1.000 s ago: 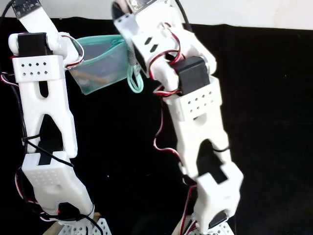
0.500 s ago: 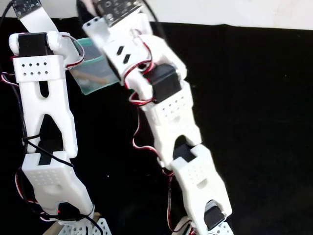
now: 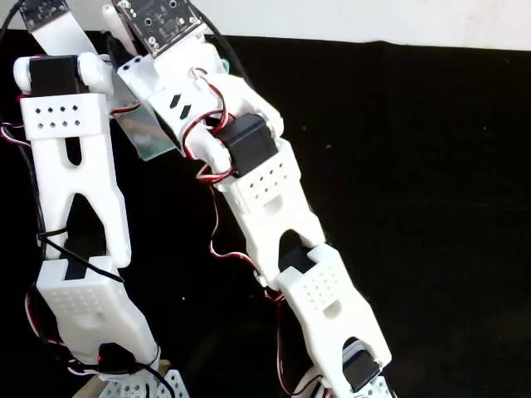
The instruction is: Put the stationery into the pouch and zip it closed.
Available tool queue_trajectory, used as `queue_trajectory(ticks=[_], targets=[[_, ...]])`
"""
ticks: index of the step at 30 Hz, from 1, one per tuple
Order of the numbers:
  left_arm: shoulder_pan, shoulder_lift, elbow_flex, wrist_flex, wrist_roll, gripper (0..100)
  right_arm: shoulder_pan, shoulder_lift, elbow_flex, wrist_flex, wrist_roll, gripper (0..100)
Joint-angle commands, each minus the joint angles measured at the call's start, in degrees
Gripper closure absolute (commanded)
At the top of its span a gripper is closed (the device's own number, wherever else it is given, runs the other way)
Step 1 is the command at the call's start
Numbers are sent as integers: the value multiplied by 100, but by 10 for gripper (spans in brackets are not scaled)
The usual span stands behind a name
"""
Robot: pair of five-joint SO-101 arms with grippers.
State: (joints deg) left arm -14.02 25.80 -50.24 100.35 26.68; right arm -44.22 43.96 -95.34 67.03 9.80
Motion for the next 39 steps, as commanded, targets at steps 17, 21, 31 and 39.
queue_trajectory(ticks=[17,21,31,39], targets=[[-101,119,4,-123,-62,993,224,-207,-602,1174,571,952],[-101,119,4,-123,-62,993,242,-505,-602,1262,466,814],[-101,119,4,-123,-62,993,356,-1103,-593,1499,466,757],[-101,119,4,-123,-62,993,1024,-1288,-593,2299,475,757]])
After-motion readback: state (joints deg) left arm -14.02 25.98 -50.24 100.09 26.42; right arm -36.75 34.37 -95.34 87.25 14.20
